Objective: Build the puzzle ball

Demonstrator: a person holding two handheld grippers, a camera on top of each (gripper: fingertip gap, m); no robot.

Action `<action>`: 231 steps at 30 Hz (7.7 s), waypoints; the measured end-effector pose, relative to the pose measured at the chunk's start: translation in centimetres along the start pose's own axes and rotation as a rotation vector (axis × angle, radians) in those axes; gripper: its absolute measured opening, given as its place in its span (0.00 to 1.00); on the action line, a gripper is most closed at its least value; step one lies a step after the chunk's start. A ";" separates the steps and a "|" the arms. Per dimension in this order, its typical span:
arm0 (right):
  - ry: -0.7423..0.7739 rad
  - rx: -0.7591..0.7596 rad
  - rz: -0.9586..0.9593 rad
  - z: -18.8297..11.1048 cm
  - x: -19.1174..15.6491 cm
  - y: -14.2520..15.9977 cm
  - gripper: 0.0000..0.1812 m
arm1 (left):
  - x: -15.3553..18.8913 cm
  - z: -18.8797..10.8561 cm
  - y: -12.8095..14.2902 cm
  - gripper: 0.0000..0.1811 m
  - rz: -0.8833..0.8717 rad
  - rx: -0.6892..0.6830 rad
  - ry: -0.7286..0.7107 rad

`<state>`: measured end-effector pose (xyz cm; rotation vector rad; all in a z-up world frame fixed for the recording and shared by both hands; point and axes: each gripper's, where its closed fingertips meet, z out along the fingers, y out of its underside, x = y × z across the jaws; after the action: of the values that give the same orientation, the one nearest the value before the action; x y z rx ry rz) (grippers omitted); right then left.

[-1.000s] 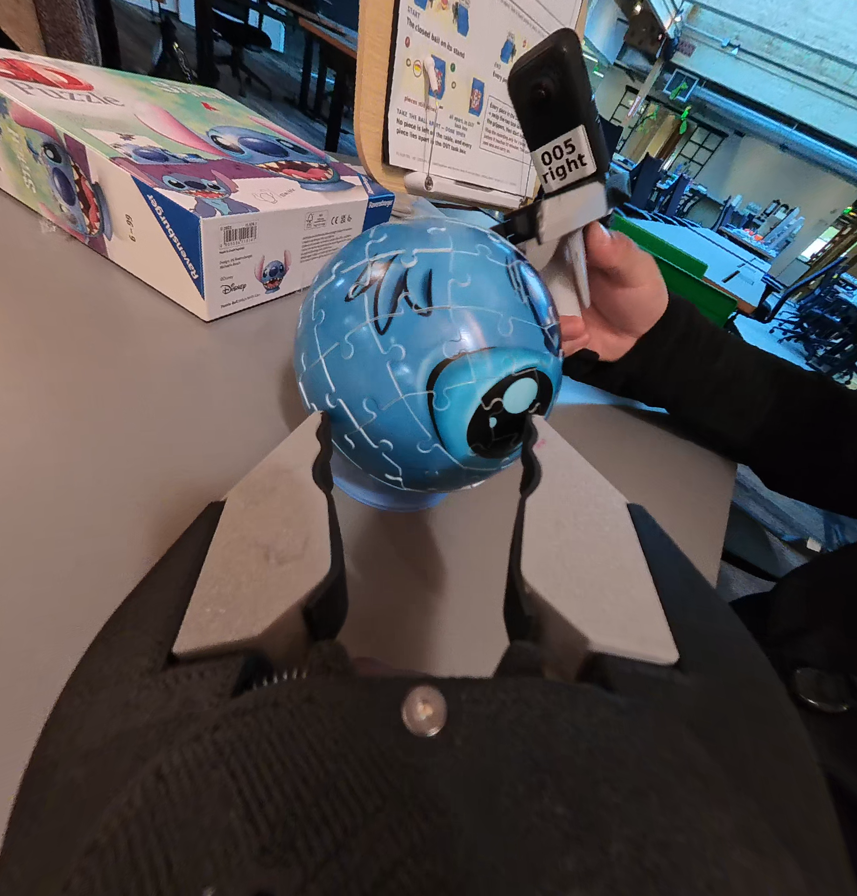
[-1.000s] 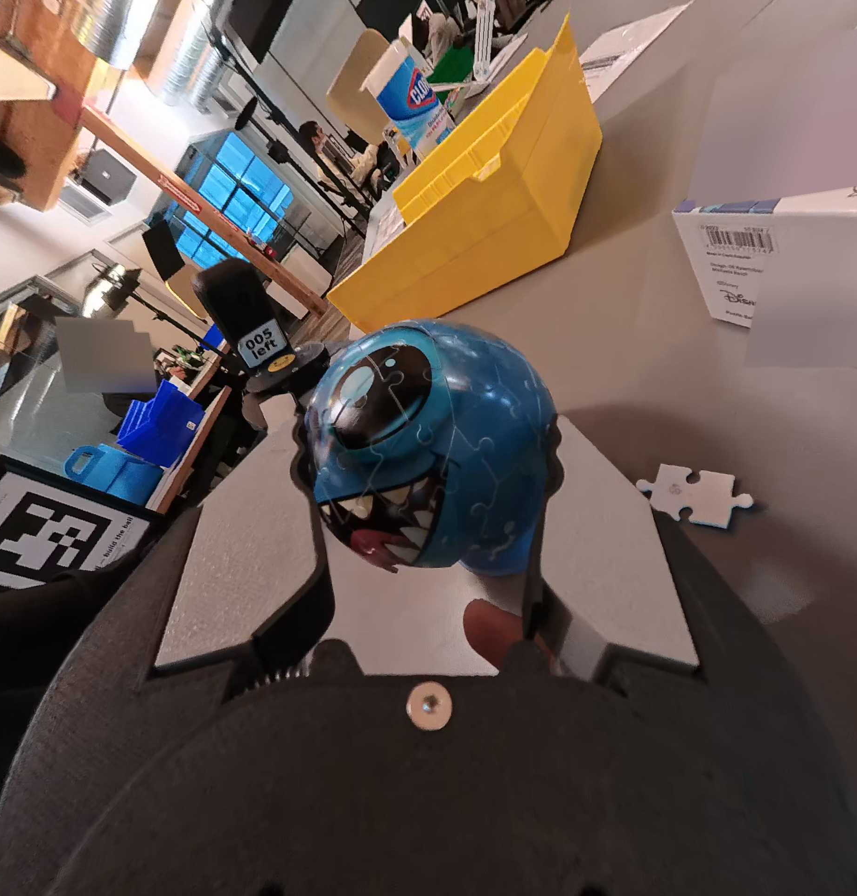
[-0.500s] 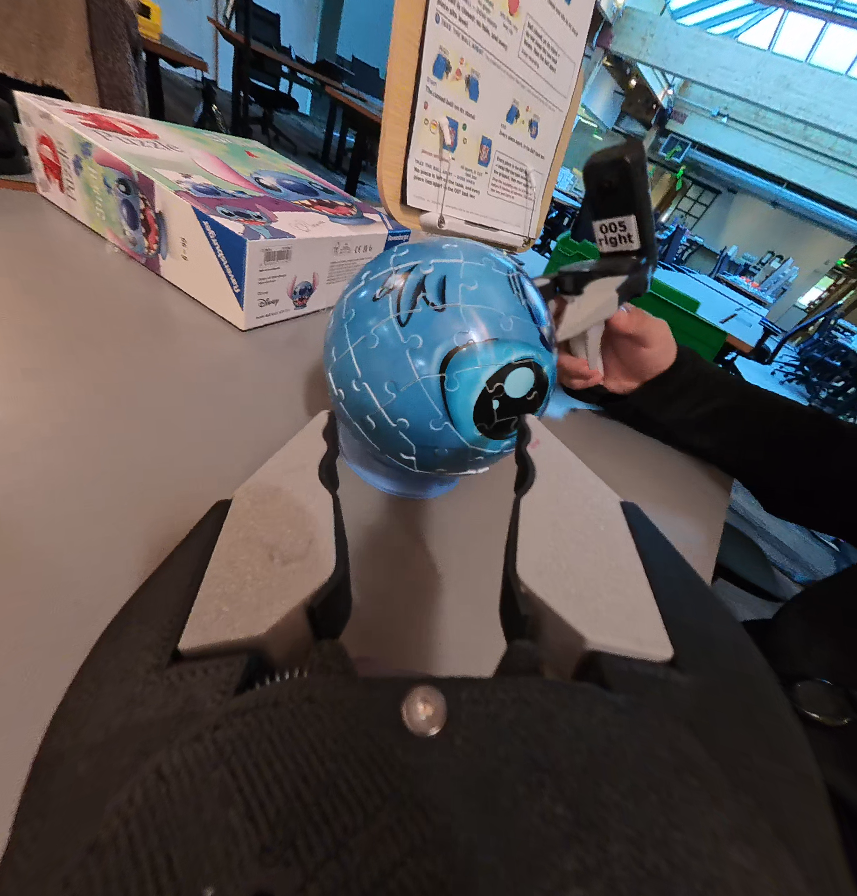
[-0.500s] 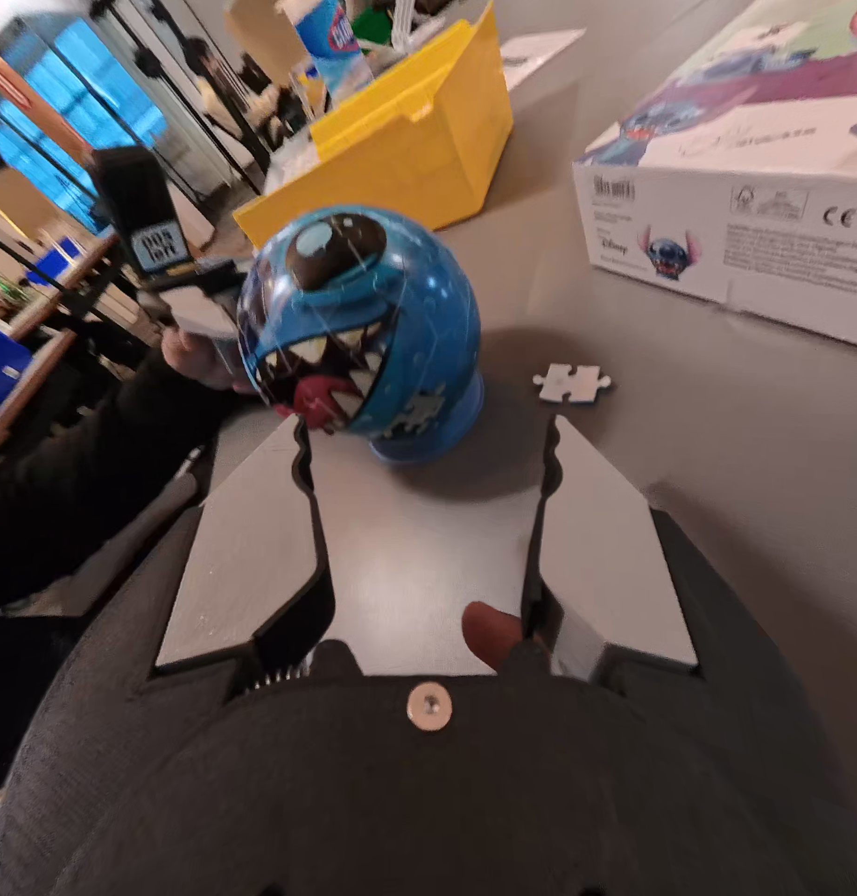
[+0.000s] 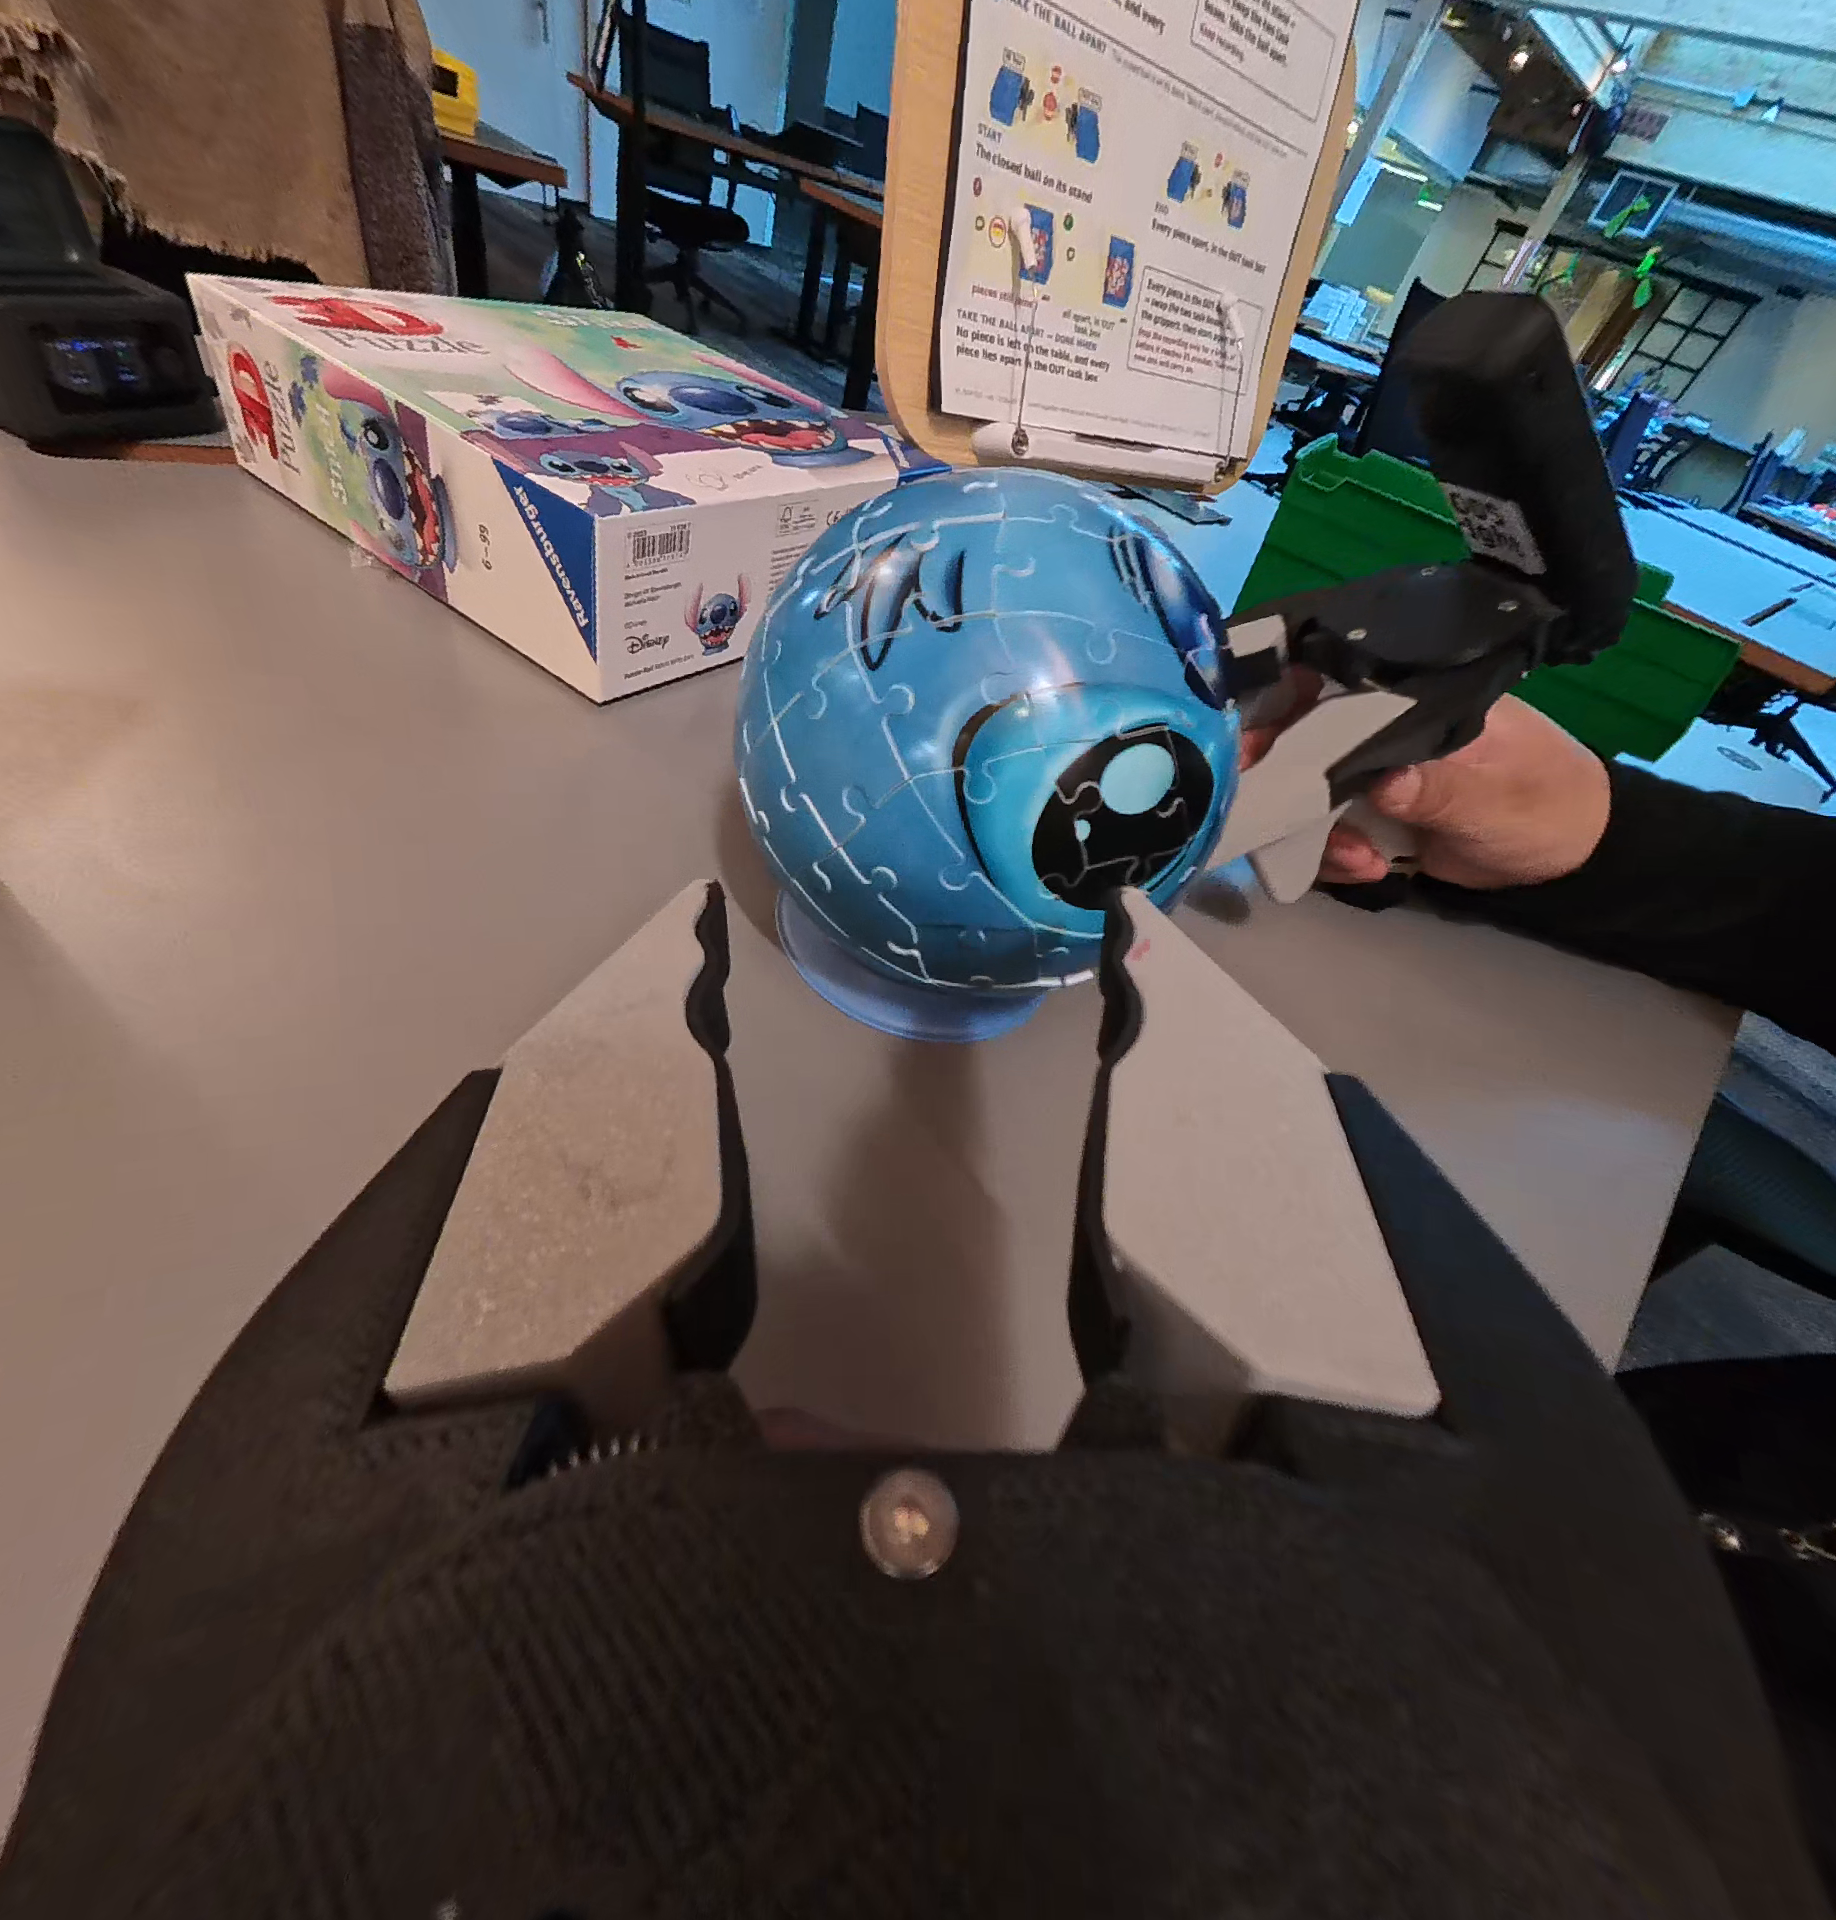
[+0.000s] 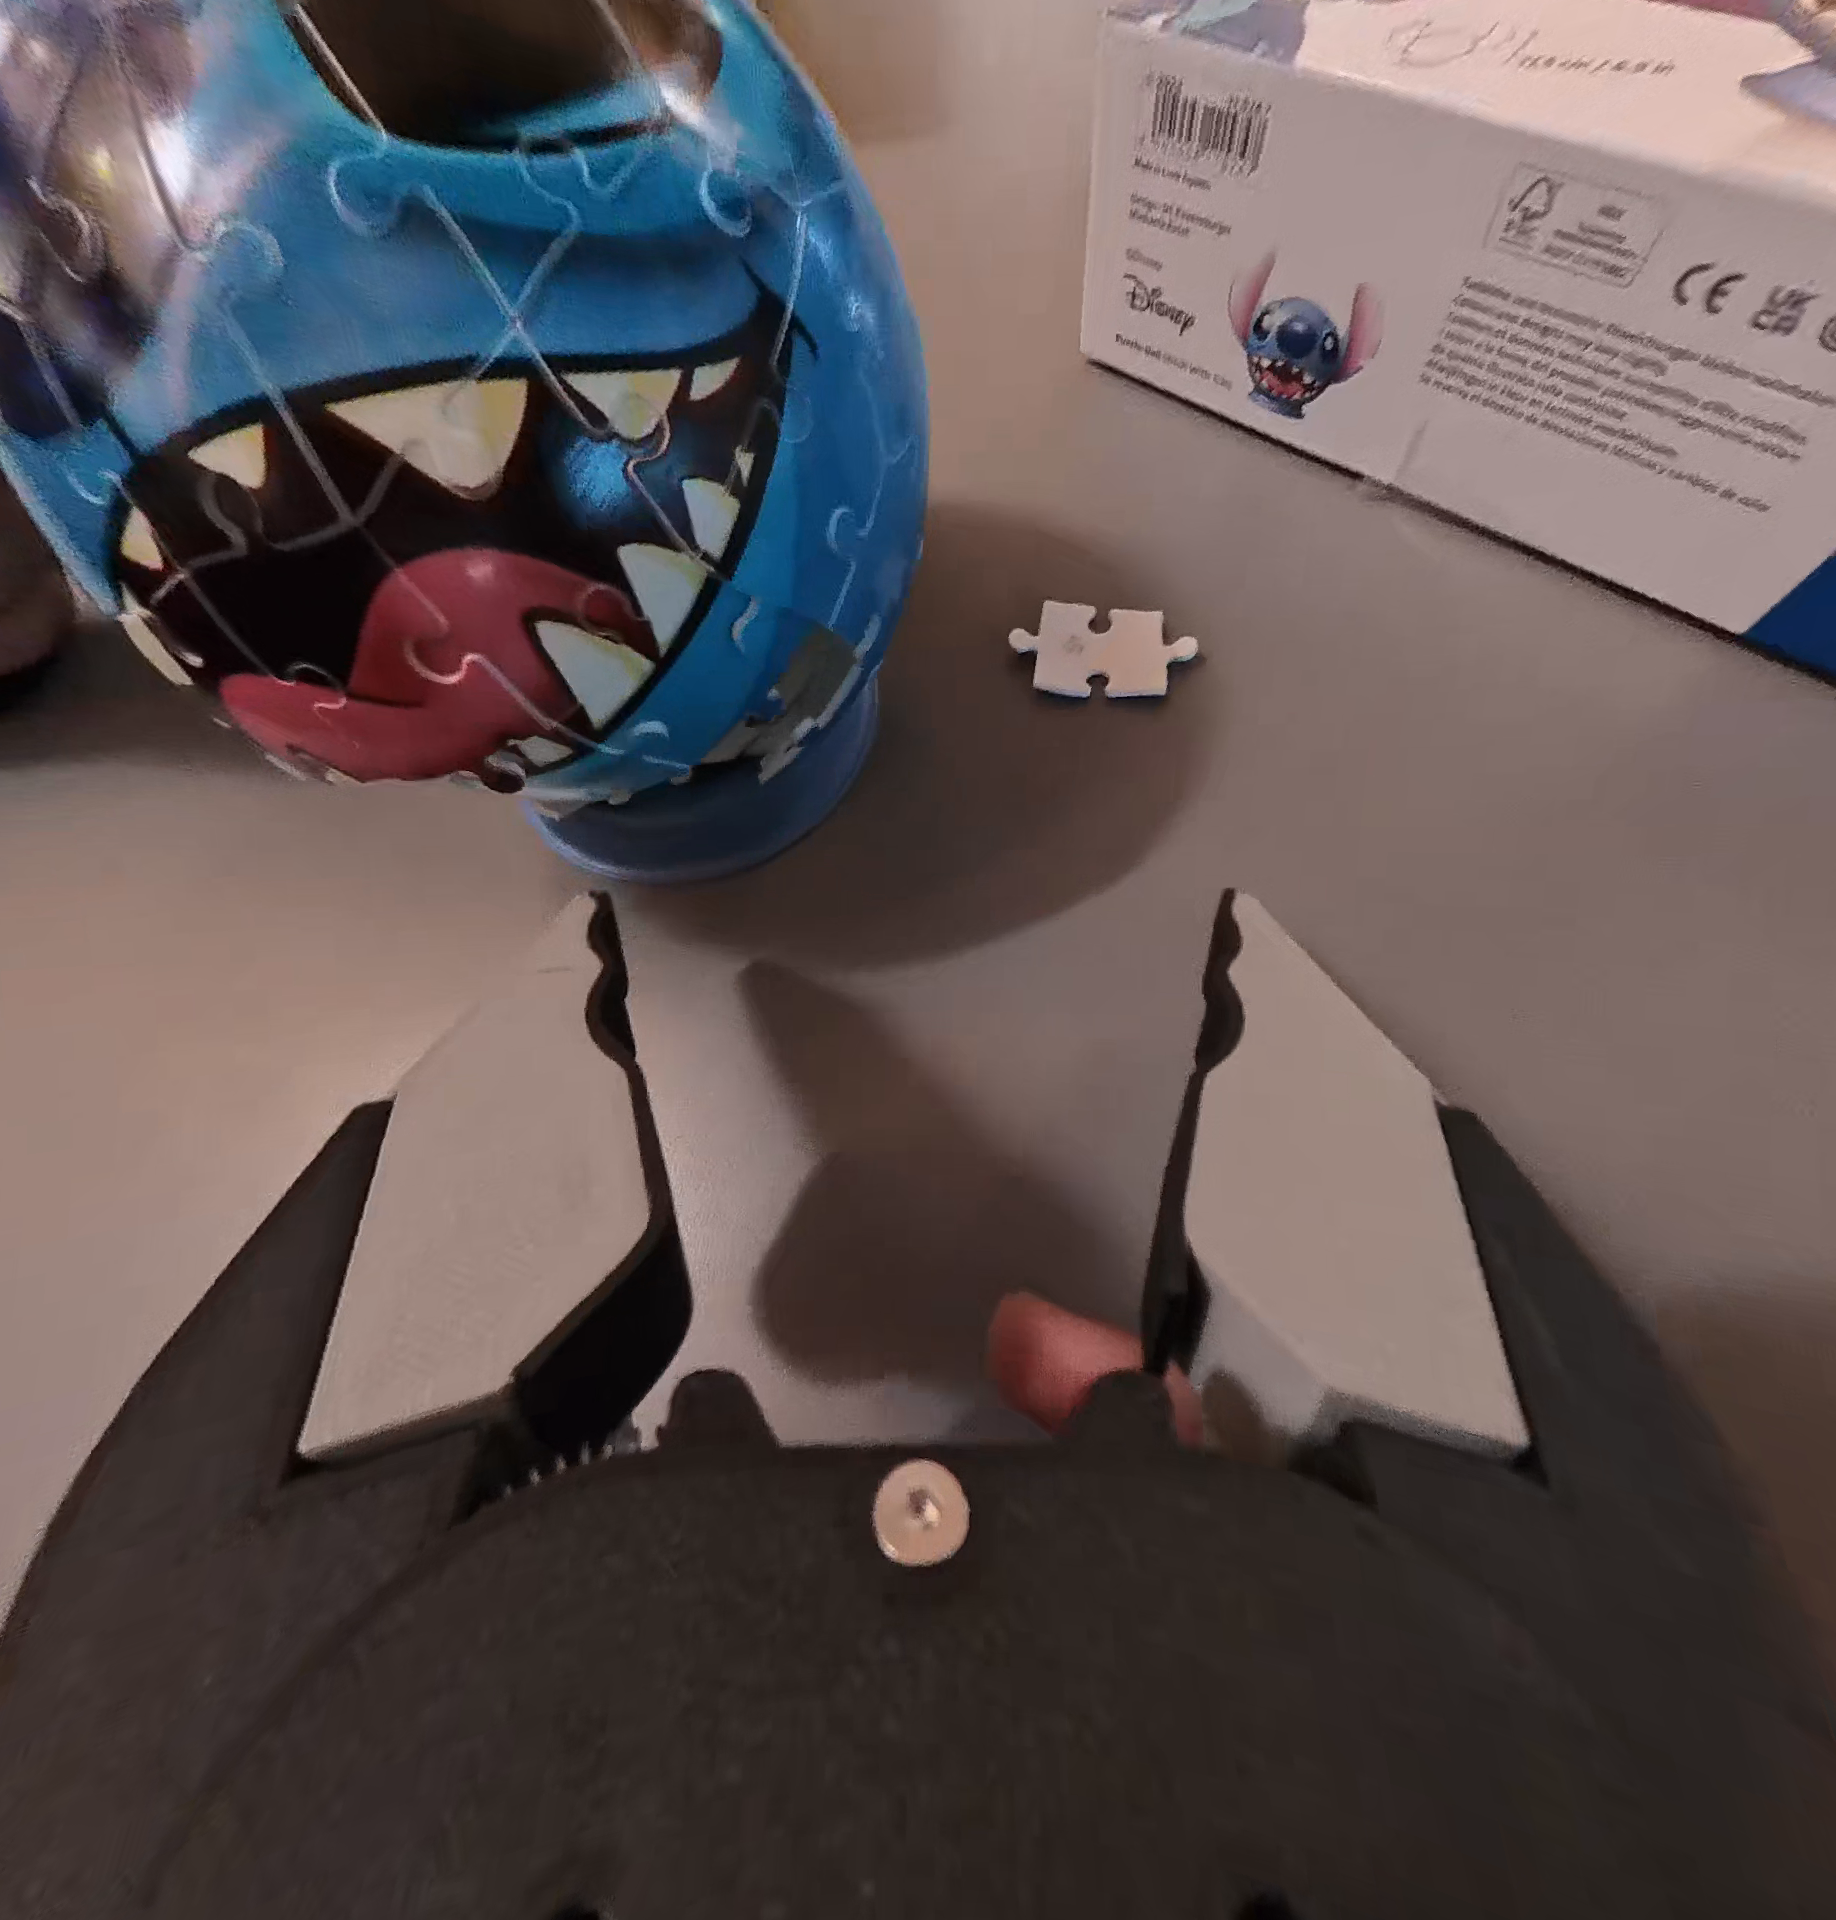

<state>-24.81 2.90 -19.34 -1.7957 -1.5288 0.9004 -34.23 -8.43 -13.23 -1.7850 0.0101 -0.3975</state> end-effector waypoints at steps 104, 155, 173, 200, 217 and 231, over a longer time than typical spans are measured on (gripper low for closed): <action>0.346 -0.015 -0.127 0.3 1.5 -0.7 0.50 | 1.9 1.8 0.7 0.33 -0.029 -0.050 0.068; -0.412 -0.096 -0.629 -1.2 -5.2 3.5 0.00 | 8.9 6.0 7.2 0.15 0.874 -0.355 -0.140; -0.255 -0.133 -0.398 0.3 -4.0 2.5 0.28 | 7.1 5.7 7.6 0.12 0.958 -0.387 -0.247; -0.457 -0.091 -0.329 -2.7 -7.6 2.4 0.16 | 7.7 8.4 7.4 0.02 1.355 -0.332 -0.301; -0.365 0.010 -0.361 -3.7 -7.1 1.5 0.12 | 7.1 8.3 5.6 0.00 1.672 -0.262 -0.424; -0.431 0.040 -0.313 -4.3 -7.0 1.1 0.04 | 8.0 7.9 5.1 0.00 1.694 -0.169 -0.436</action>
<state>-21.42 -4.26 -16.97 -1.3331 -1.9724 1.1973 -23.57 -4.07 -17.54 -1.3980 1.1630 1.2081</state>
